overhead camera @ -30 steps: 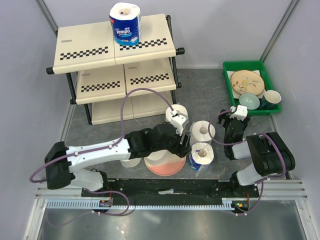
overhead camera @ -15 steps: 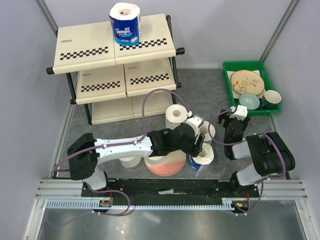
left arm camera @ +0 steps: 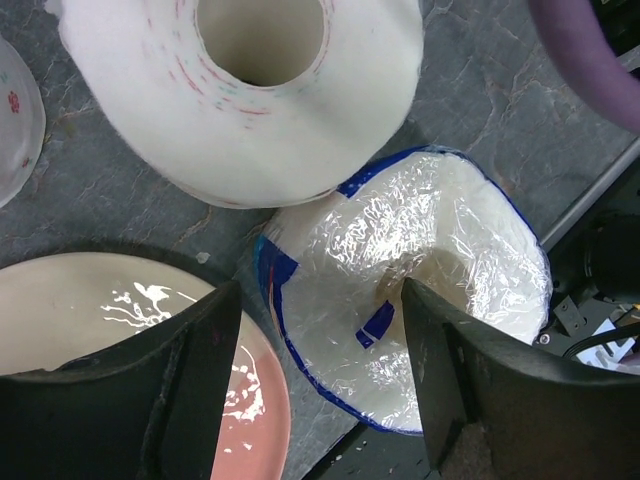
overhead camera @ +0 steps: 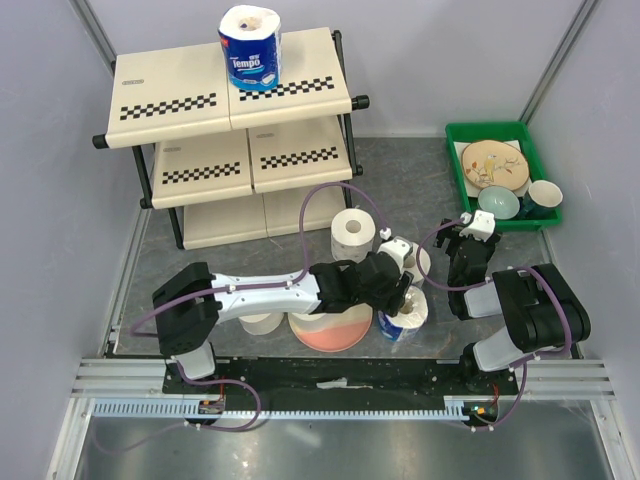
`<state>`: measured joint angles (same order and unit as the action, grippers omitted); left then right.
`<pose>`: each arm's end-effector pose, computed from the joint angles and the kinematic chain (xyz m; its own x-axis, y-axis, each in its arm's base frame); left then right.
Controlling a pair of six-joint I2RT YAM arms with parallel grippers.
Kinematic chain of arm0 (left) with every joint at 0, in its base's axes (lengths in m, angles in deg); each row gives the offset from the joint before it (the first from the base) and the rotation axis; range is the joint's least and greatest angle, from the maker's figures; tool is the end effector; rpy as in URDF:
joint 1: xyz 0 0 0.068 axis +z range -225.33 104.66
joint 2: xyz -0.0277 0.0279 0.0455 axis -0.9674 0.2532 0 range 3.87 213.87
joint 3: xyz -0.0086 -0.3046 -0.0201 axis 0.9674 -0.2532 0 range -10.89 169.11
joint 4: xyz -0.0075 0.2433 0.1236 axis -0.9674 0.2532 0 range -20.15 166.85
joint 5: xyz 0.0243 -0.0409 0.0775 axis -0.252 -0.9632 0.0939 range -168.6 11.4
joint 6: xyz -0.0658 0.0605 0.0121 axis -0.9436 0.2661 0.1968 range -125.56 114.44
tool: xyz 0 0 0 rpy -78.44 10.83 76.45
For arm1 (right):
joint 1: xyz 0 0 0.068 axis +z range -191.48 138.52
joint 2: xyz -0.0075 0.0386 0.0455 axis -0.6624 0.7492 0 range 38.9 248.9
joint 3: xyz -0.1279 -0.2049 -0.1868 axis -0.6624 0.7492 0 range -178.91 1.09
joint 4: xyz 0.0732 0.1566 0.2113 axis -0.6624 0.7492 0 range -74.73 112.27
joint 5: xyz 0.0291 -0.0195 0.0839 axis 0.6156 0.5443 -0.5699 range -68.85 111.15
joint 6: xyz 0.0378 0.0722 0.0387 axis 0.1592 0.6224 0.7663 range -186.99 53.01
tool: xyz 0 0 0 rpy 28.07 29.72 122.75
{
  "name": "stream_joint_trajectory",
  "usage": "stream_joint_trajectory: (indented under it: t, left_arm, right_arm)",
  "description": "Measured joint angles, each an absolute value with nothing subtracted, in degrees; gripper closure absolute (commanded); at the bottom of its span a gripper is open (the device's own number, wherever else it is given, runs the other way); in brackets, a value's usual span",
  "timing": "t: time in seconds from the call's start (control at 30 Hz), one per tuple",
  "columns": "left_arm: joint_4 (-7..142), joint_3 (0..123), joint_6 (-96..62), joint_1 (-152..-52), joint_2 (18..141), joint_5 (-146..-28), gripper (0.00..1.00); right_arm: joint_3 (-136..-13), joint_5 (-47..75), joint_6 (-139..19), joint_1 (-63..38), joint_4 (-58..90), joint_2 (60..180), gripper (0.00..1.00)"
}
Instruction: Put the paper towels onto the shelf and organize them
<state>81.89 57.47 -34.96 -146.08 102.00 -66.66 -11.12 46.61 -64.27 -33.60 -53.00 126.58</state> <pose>0.1572 -0.3996 0.2305 -0.6200 0.3185 -0.7170 0.6525 0.7168 -0.2458 0.2783 0.0036 0.1584 -0.1100 0.0281 -0.9935 0.3041 0.9526 -0.0067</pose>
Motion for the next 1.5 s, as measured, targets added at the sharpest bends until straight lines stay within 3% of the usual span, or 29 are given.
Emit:
stream_joint_trajectory:
  t: [0.33,0.53,0.87,1.5]
  left_arm:
    - [82.56,59.94,-35.10,-146.56,104.64,-66.55,0.42]
    - [84.16,61.38,-35.12,-146.93,105.60,-65.17,0.61]
    - [87.68,61.88,-34.79,-147.19,104.36,-65.19,0.67]
    - [102.43,61.75,-33.96,-147.69,67.07,-57.26,0.68]
  right_arm:
    - [-11.12,46.61,-64.27,-33.60,-53.00,126.56,0.02]
    - [-11.12,46.61,-64.27,-33.60,-53.00,126.58,0.02]
    - [-11.12,46.61,-64.27,-33.60,-53.00,126.56,0.02]
    - [-11.12,46.61,-64.27,-33.60,-53.00,126.56,0.02]
